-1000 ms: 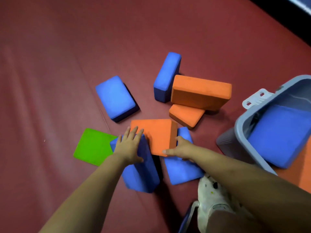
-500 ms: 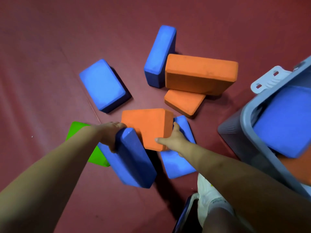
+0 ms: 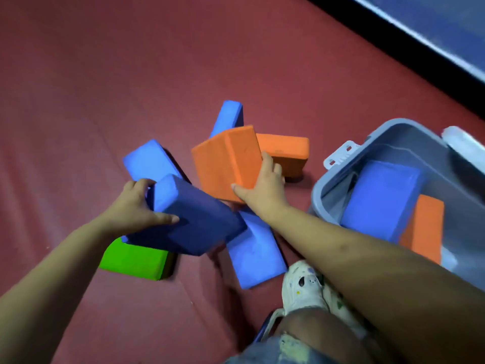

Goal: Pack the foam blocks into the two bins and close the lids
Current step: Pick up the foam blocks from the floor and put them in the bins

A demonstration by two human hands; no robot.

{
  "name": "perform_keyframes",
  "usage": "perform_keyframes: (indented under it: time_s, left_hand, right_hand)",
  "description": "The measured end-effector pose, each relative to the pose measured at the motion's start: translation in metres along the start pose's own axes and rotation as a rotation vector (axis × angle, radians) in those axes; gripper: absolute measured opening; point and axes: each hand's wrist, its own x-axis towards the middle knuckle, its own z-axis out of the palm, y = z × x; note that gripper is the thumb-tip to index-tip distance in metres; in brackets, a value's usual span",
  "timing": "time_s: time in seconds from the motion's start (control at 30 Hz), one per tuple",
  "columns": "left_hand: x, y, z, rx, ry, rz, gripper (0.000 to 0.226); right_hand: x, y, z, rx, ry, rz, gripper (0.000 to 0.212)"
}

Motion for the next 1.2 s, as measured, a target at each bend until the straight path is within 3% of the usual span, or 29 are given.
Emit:
perform_keyframes:
  time_s: [0.13,0.23,0.43,0.73,1.0,1.2]
  left_hand:
    - [-0.033,0.052,-0.014,-0.177,0.244,0.020,0.094]
    - [-0.054,0.093,-0.020,-0.283,0.382,0.029,0.108]
    - [-0.088,0.176,-0.021,-0.458,0.531,0.037,0.101]
    - [-0.142,0.322,0.023,-0.474,0.446,0.317,0.086]
    - [-0.143,0.398,0.093,-0.242,0.264,0.424,0.090]
    - [-0.134,0.422,0.119,-0.128,0.249,0.387,0.087]
  right_hand:
    - [-0.028,-0.006,-0.066,-0.010,0.191,-0.074,0.099]
    - [-0.055,0.003,-0.112,-0.026,0.296,-0.098,0.096]
    - [-0.113,0.045,-0.193,-0.196,0.390,-0.131,0.090]
    - [-0.181,0.150,-0.273,-0.339,0.539,0.105,0.080]
    - [-0.181,0.223,-0.281,-0.312,0.333,0.290,0.054]
    - [-0.169,0.234,-0.286,-0.258,0.318,0.291,0.048]
